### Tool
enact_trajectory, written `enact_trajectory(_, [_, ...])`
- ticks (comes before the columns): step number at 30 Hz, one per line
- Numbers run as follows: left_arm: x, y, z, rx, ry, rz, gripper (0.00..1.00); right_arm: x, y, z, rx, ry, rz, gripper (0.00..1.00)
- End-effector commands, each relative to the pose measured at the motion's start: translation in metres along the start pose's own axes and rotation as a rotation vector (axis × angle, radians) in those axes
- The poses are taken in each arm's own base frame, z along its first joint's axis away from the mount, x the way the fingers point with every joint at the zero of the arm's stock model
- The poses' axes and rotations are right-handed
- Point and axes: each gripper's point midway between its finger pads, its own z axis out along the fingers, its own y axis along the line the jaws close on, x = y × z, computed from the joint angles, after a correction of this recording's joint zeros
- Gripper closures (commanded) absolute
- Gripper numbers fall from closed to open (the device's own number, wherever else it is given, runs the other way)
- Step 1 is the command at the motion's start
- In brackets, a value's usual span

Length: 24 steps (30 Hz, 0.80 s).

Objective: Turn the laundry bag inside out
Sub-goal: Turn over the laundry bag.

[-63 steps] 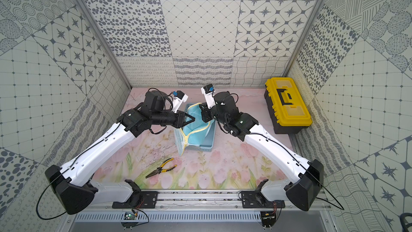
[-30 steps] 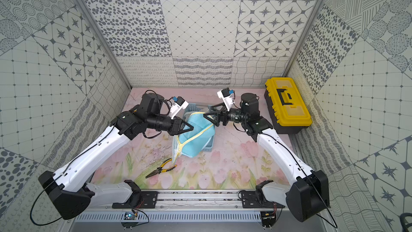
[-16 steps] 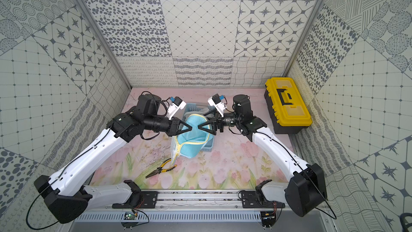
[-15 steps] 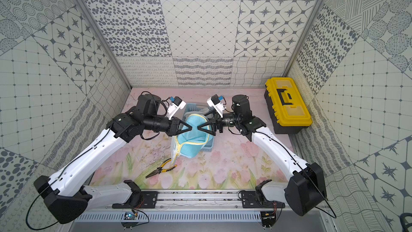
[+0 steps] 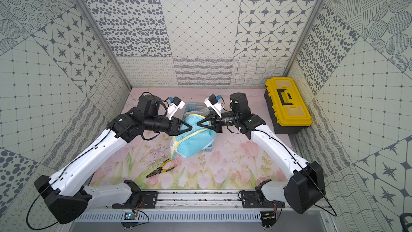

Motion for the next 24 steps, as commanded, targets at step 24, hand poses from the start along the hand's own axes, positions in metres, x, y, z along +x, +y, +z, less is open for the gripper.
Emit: enact_trajectory(24, [0.016, -0.005, -0.013, 0.024, 0.027, 0.002, 0.69, -0.024, -0.014, -0.009, 0.092, -0.041, -0.022, 1.00])
